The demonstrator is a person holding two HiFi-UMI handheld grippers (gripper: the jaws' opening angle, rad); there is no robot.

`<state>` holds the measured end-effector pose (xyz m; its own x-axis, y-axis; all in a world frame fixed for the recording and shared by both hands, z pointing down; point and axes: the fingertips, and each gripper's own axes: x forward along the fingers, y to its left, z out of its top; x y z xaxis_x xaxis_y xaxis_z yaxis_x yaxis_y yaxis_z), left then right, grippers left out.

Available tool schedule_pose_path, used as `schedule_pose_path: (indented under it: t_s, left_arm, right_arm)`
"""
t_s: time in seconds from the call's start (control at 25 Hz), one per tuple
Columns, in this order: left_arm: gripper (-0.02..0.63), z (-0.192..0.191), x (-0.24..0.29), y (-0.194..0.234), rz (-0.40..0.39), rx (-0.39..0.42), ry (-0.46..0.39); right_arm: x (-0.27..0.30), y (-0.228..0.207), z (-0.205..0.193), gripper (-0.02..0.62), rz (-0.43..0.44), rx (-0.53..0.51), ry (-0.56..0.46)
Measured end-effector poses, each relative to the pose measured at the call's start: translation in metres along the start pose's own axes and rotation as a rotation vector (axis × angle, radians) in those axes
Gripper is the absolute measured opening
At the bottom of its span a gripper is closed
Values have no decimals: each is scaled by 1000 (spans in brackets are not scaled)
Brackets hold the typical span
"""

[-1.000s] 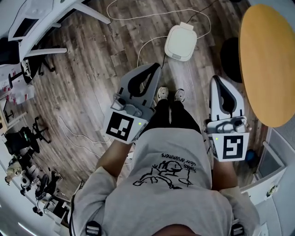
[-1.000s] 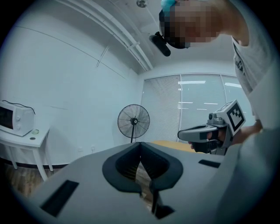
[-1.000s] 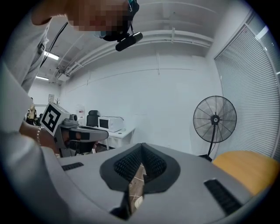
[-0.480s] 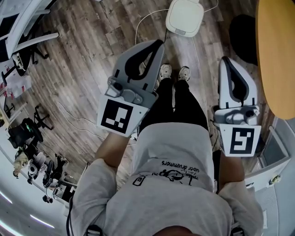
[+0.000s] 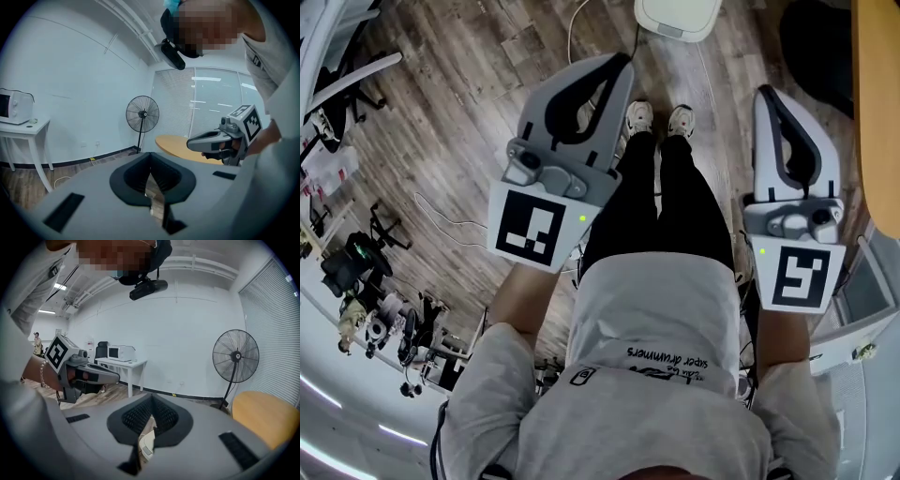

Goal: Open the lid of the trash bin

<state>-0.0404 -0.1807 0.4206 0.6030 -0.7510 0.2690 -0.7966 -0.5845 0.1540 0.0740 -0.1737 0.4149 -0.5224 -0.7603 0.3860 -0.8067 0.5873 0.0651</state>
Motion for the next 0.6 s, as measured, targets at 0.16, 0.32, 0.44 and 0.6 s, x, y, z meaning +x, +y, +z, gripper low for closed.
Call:
schedule_pose_path:
  t_s: [0.16, 0.32, 0.44, 0.6]
  left_arm:
    - [15, -18, 13, 6, -5, 1, 6]
    - [15, -35, 23, 9, -19, 2, 13]
    - [15, -52, 32, 13, -27, 3, 28]
    - [15, -75, 41, 19, -30, 1, 43]
  right_arm:
    - [15, -1, -19, 6, 3, -19, 13]
    - [28, 2, -37, 6, 8, -33, 29]
    - [39, 4, -54, 6, 15, -41, 44]
    - [54, 8, -78, 8, 24, -53, 62]
